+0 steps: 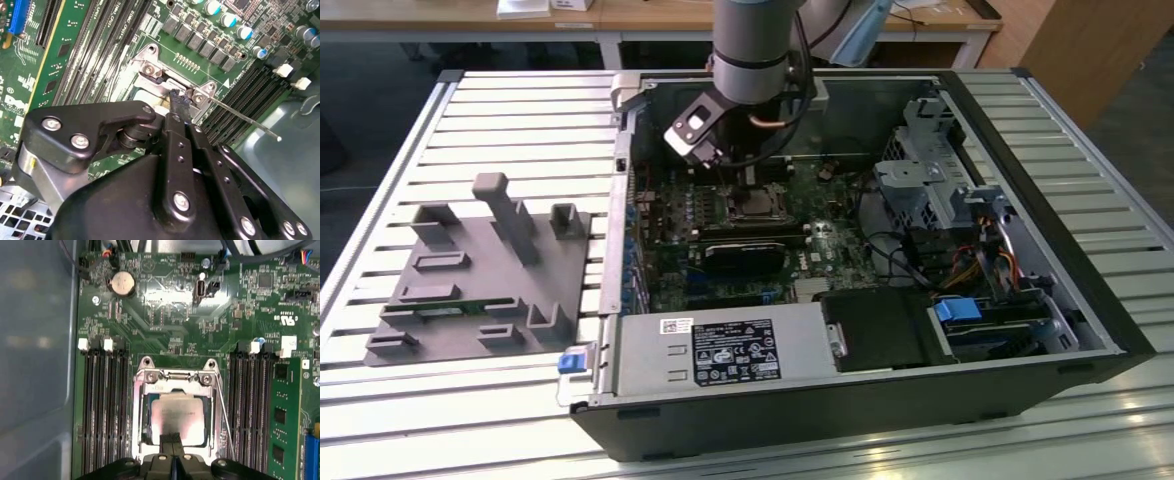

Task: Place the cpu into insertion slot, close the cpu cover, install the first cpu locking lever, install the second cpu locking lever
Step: 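Close the cpu cover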

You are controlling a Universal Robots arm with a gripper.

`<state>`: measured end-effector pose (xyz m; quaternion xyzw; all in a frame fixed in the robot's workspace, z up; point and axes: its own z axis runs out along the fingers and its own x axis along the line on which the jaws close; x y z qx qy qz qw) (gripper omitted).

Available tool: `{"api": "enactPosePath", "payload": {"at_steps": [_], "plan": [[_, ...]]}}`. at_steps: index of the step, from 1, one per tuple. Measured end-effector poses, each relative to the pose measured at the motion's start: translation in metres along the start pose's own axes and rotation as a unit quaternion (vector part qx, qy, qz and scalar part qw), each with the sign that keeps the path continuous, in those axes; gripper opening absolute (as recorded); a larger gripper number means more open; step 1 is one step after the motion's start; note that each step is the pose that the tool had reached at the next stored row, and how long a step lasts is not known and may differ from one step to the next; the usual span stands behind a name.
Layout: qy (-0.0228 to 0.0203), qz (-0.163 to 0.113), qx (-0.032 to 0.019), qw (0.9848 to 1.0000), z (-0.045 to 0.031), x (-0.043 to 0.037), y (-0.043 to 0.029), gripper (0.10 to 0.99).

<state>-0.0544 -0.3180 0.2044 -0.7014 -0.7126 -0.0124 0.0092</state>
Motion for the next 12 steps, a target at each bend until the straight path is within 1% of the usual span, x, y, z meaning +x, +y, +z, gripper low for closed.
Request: {"api": "enactPosePath", "payload": {"at_steps": [3, 12], "plan": [[0.0000, 0.000, 0.0000, 1.0000, 0.0027, -0.0001, -0.0003, 0.106], [-0.0001, 0.000, 0.0000, 1.0000, 0.0045, 0.0016, 0.0014, 0.106]]}}
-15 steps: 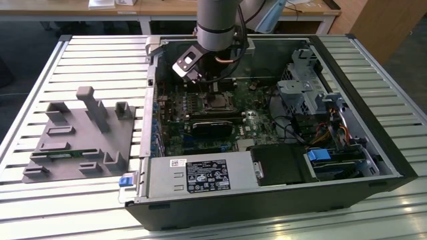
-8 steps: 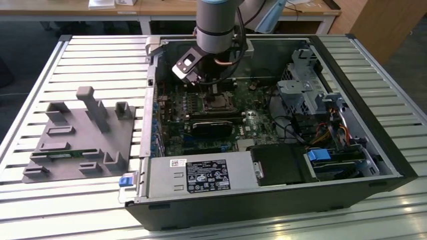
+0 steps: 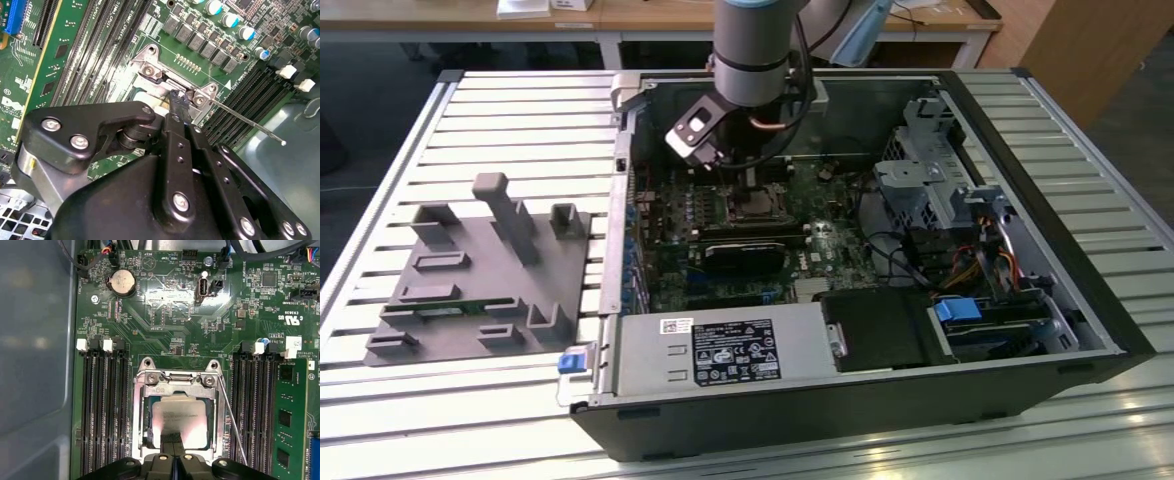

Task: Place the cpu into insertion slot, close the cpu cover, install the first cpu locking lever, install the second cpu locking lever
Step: 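Close the cpu cover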

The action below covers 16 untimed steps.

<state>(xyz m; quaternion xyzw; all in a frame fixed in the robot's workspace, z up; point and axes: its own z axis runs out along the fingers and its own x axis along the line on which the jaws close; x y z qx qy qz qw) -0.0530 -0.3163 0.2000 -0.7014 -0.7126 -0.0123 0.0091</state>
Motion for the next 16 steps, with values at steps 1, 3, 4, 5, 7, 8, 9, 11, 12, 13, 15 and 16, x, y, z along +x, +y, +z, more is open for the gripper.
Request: {"api": "enactPosePath", "payload": {"at_steps": [1, 3, 4, 5, 7, 8, 9, 11, 12, 13, 15, 16], "plan": [[0.0000, 0.000, 0.0000, 1.0000, 0.0000, 0.0007, 0.0004, 0.106], [0.0000, 0.000, 0.0000, 1.0000, 0.0003, 0.0028, 0.0008, 0.106], [0.0005, 0.000, -0.0001, 1.0000, 0.0006, 0.0036, 0.0009, 0.106], [0.0009, 0.000, -0.0002, 1.0000, 0.0008, 0.0038, 0.0010, 0.106], [0.0007, 0.000, -0.0002, 1.0000, 0.0005, 0.0038, 0.0009, 0.106], [0.0008, 0.000, -0.0003, 1.0000, 0.0000, 0.0038, 0.0010, 0.106], [0.0009, 0.000, -0.0003, 1.0000, -0.0006, 0.0039, 0.0010, 0.106], [0.0007, 0.000, -0.0001, 1.0000, -0.0030, 0.0039, 0.0009, 0.106], [0.0006, 0.000, -0.0001, 1.0000, -0.0045, 0.0039, 0.0009, 0.106], [0.0005, 0.000, 0.0000, 1.0000, -0.0058, 0.0039, 0.0009, 0.106], [0.0006, 0.000, -0.0001, 1.0000, -0.0079, 0.0040, 0.0009, 0.106], [0.0006, 0.000, -0.0001, 1.0000, -0.0085, 0.0040, 0.0009, 0.106]]}}
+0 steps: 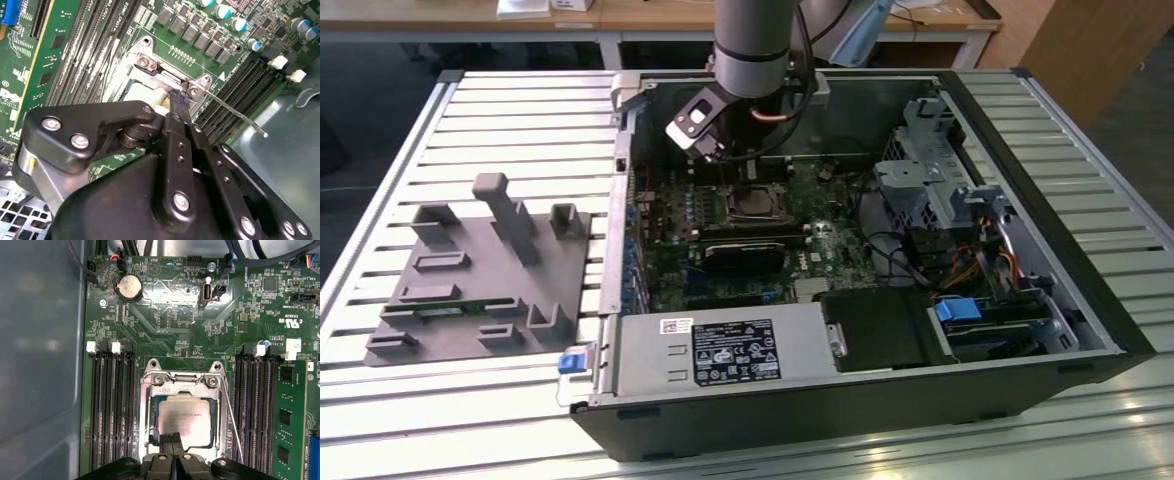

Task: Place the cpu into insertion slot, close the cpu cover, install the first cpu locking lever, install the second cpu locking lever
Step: 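Close the cpu cover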

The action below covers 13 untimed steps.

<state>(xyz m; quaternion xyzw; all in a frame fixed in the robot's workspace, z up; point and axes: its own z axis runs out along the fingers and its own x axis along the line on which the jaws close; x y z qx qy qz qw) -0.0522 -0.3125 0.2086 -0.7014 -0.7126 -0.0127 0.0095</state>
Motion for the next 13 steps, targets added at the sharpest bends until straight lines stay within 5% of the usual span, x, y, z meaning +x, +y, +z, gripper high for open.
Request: {"api": "enactPosePath", "payload": {"at_steps": [13], "plan": [[-0.0002, 0.000, 0.0001, 1.0000, 0.0082, -0.0003, -0.0017, 0.106]]}}
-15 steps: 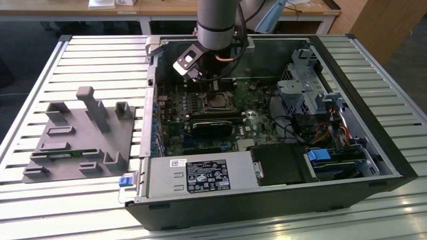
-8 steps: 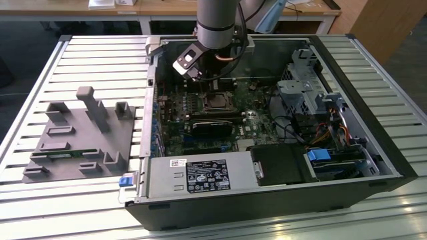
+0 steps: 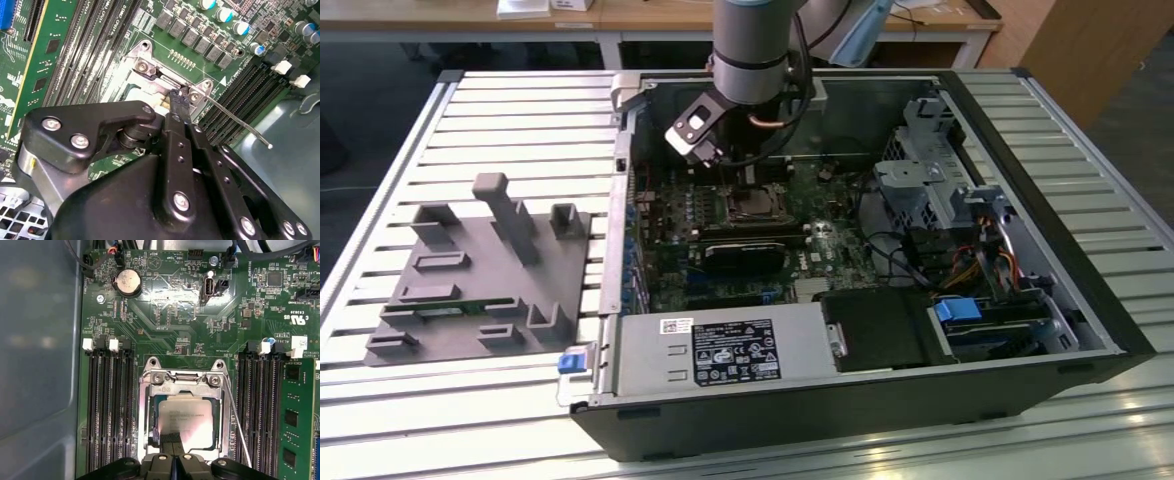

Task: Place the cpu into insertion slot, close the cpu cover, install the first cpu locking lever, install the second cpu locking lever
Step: 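Close the cpu cover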

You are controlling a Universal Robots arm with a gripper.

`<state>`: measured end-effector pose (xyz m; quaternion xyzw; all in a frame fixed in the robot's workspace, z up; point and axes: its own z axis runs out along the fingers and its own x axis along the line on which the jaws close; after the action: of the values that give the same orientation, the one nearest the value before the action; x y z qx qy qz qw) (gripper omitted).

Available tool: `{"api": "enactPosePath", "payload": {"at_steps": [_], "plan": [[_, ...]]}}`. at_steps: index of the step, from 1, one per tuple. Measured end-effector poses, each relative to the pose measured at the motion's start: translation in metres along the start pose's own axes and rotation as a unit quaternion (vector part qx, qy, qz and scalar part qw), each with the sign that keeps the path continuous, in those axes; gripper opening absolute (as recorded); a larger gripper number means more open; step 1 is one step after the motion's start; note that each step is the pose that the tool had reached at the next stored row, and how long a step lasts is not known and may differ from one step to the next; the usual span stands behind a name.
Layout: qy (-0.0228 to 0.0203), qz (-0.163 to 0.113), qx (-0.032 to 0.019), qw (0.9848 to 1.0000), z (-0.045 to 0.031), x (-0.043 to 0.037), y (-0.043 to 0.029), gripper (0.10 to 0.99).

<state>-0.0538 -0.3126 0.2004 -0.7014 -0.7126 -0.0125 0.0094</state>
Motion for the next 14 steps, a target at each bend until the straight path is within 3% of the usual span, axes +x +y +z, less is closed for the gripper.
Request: {"api": "enactPosePath", "payload": {"at_steps": [9, 14], "plan": [[0.0003, 0.000, -0.0003, 1.0000, 0.0007, 0.0001, 0.0000, 0.106], [0.0002, 0.000, -0.0002, 1.0000, -0.0047, 0.0002, 0.0000, 0.106]]}}
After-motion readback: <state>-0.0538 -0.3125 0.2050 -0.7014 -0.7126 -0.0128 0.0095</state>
